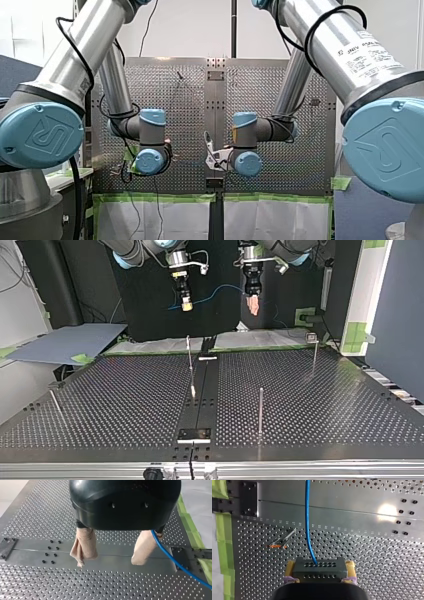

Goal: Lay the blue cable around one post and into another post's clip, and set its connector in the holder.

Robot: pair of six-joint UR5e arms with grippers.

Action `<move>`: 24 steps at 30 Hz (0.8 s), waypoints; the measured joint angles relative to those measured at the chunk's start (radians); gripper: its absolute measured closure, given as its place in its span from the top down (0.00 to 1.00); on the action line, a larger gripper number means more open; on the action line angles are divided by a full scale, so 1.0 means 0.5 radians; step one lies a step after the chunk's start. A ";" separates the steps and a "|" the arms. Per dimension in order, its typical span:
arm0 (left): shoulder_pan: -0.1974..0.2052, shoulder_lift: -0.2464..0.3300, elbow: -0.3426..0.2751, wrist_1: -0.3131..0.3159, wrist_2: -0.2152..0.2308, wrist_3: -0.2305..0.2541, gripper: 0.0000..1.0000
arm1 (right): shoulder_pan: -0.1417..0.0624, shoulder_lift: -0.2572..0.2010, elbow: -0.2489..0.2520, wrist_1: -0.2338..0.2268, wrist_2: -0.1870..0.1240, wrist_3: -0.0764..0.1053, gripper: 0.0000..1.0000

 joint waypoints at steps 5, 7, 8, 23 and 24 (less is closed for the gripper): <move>-0.067 -0.066 0.043 -0.068 0.058 -0.014 1.00 | 0.008 -0.055 0.016 0.055 0.055 0.055 0.00; -0.104 -0.082 0.056 -0.104 0.057 -0.031 1.00 | 0.016 -0.090 0.018 0.090 0.076 0.087 0.00; -0.120 -0.080 0.063 -0.121 0.049 -0.041 1.00 | 0.020 -0.107 0.021 0.106 0.080 0.097 0.00; -0.316 0.123 0.106 -0.384 -0.077 -0.229 1.00 | 0.049 -0.374 0.061 0.374 0.076 0.190 0.00; -0.316 0.141 0.106 -0.401 -0.087 -0.227 1.00 | 0.049 -0.392 0.061 0.391 0.076 0.198 0.00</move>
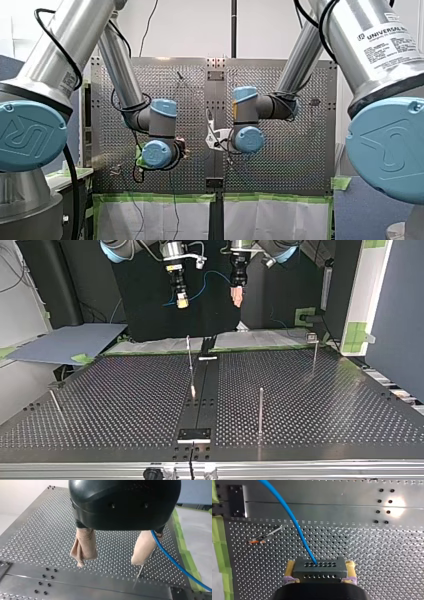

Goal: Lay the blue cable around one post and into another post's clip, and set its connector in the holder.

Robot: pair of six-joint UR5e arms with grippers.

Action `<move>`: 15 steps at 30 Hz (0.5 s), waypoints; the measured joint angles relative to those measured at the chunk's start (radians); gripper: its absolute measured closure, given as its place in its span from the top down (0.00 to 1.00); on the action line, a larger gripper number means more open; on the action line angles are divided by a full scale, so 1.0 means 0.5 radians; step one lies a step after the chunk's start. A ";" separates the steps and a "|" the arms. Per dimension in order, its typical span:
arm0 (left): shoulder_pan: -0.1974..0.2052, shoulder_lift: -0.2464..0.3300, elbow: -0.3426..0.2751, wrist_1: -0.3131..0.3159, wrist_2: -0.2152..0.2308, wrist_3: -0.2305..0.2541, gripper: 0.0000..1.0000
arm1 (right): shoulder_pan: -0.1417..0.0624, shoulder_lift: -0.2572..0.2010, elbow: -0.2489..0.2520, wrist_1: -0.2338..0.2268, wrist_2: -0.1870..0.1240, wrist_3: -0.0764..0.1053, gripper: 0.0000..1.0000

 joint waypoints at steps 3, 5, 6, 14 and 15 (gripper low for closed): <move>0.008 0.061 0.001 -0.062 -0.026 0.023 1.00 | -0.005 -0.057 -0.001 0.057 0.002 0.019 0.00; 0.015 0.102 0.001 -0.105 -0.036 0.053 1.00 | -0.010 -0.092 -0.001 0.091 0.004 0.035 0.00; 0.018 0.119 0.001 -0.121 -0.041 0.066 1.00 | -0.011 -0.107 -0.001 0.107 0.004 0.045 0.00; 0.049 0.254 0.056 -0.255 -0.087 0.067 1.00 | -0.024 -0.257 -0.031 0.216 -0.001 0.148 0.00; 0.052 0.269 0.070 -0.271 -0.088 0.056 1.00 | -0.026 -0.273 -0.042 0.229 -0.001 0.153 0.00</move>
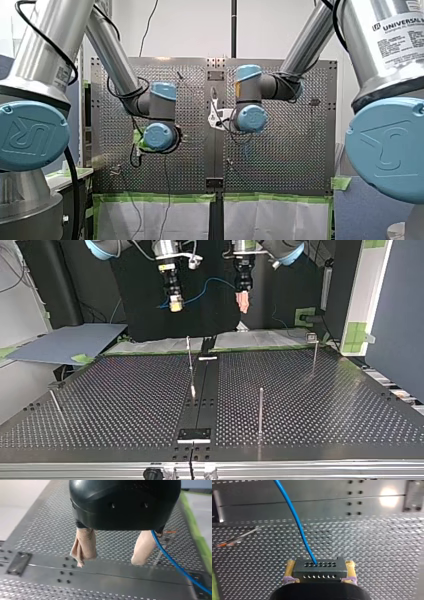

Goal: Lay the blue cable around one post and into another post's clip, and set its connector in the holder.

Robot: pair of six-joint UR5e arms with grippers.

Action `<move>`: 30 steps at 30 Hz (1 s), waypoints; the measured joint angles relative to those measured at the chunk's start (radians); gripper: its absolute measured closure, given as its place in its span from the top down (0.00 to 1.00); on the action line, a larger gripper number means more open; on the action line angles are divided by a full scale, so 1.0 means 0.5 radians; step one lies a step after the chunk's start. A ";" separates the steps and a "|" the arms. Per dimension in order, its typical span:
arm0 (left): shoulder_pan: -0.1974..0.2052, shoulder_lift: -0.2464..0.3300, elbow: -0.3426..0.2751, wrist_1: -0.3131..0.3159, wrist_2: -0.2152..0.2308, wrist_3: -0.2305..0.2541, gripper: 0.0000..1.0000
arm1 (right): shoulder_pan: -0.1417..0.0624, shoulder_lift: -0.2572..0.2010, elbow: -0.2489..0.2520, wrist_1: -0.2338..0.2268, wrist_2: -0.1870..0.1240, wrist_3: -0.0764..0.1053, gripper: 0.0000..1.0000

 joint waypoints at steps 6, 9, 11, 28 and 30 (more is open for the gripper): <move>0.028 0.100 0.079 -0.100 -0.002 -0.074 1.00 | -0.014 -0.100 -0.090 0.094 0.001 0.020 0.00; 0.039 0.153 0.118 -0.154 -0.001 -0.093 1.00 | -0.018 -0.151 -0.141 0.145 0.003 0.026 0.00; 0.042 0.189 0.131 -0.189 -0.001 -0.098 1.00 | -0.020 -0.189 -0.180 0.183 0.006 0.027 0.00; 0.293 0.493 0.361 -0.493 0.194 -0.188 1.00 | -0.024 -0.501 -0.493 0.497 0.000 0.055 0.00; 0.317 0.525 0.378 -0.526 0.226 -0.210 1.00 | -0.025 -0.521 -0.525 0.529 0.000 0.055 0.00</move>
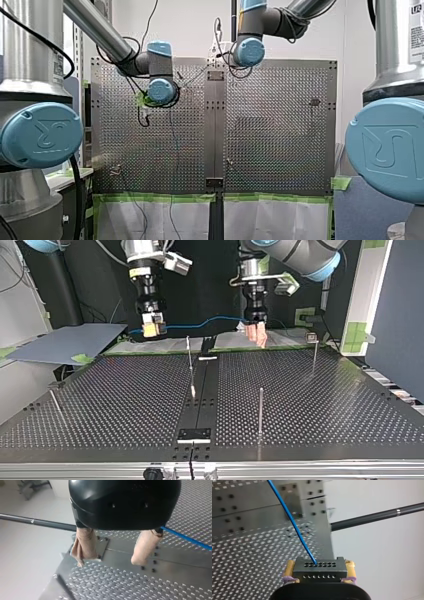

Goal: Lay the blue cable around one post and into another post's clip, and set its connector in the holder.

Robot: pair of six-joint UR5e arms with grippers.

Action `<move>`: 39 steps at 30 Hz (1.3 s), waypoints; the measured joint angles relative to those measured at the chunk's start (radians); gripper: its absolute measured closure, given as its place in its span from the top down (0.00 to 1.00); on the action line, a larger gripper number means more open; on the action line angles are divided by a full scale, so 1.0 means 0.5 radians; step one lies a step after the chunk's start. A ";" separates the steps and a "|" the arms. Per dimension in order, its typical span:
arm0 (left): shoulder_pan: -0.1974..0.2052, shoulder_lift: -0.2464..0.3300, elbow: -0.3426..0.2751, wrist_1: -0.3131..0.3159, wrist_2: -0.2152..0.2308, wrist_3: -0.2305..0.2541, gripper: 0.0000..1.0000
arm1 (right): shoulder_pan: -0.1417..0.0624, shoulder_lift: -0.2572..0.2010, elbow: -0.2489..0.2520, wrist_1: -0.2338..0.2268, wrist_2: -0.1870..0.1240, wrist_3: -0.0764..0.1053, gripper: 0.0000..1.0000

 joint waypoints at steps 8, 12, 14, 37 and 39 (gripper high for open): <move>0.086 0.143 0.117 -0.142 0.071 -0.074 1.00 | -0.009 -0.008 -0.137 0.136 -0.001 -0.002 0.00; 0.146 0.208 0.181 -0.208 0.106 -0.080 1.00 | -0.012 0.021 -0.200 0.200 -0.010 -0.010 0.00; 0.178 0.241 0.214 -0.240 0.134 -0.078 1.00 | -0.013 0.036 -0.233 0.235 -0.020 -0.013 0.00; 0.497 0.111 0.622 -0.648 0.312 0.066 1.00 | -0.067 0.325 -0.575 0.495 -0.118 -0.002 0.00; 0.502 0.086 0.657 -0.683 0.316 0.078 1.00 | -0.081 0.349 -0.604 0.513 -0.120 -0.001 0.00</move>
